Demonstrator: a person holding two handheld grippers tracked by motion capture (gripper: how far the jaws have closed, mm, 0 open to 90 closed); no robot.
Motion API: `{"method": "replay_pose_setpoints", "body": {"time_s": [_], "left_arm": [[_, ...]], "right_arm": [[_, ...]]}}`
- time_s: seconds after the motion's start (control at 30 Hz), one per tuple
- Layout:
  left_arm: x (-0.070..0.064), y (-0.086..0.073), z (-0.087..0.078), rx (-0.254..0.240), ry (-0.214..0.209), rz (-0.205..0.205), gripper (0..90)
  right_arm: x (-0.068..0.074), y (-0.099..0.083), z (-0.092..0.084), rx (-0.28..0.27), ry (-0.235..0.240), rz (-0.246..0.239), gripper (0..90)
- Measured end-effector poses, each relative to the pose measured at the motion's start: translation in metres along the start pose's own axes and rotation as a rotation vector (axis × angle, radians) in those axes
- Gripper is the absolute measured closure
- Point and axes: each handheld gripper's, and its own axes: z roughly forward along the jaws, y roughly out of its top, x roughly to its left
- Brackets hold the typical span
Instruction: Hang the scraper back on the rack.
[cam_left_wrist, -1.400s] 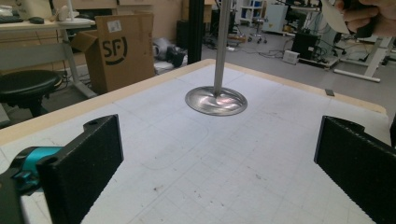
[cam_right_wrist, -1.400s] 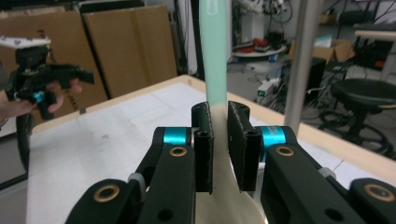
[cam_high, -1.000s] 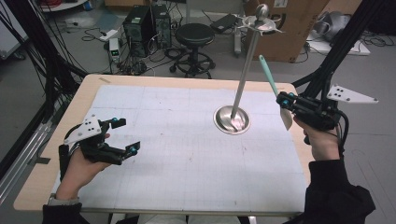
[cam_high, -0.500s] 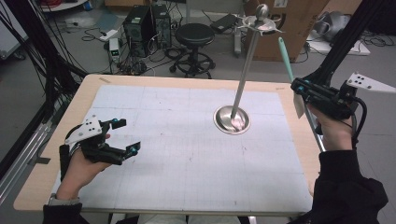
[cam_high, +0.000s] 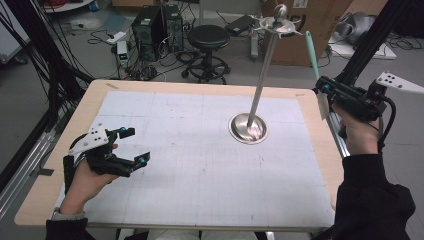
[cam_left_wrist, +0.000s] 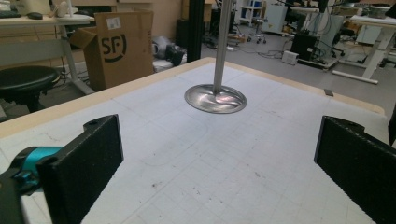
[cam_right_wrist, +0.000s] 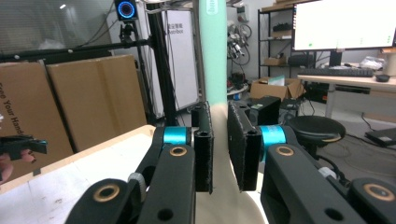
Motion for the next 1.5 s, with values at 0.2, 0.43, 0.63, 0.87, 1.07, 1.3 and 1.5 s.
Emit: {"method": "replay_pose_setpoints", "body": {"time_s": [0.2,0.43,0.63,0.87,1.07,1.3,1.5], "left_arm": [[0.0,0.0,-0.001,-0.001,0.001,0.0,1.8],[0.0,0.0,-0.001,-0.002,-0.001,0.0,1.8],[0.0,0.0,-0.001,0.002,0.001,0.0,1.8],[0.0,0.0,-0.001,0.002,0.001,-0.001,1.8],[0.0,0.0,-0.001,0.002,0.0,-0.001,1.7],[0.0,-0.001,-0.002,0.003,0.003,-0.003,1.8],[0.0,-0.001,-0.003,0.001,0.003,-0.001,1.8]], "right_arm": [[-0.001,0.0,0.002,0.01,-0.003,-0.001,81.0],[-0.002,-0.002,0.005,0.013,0.0,-0.002,81.0],[-0.001,-0.003,0.009,0.024,0.001,-0.002,81.0],[0.0,-0.006,0.015,0.036,0.005,0.003,80.9],[-0.001,-0.015,0.022,0.026,0.015,0.028,80.9],[0.001,-0.017,0.033,0.044,0.008,0.023,80.9],[0.004,-0.021,0.043,0.047,0.003,0.034,80.7]]}}
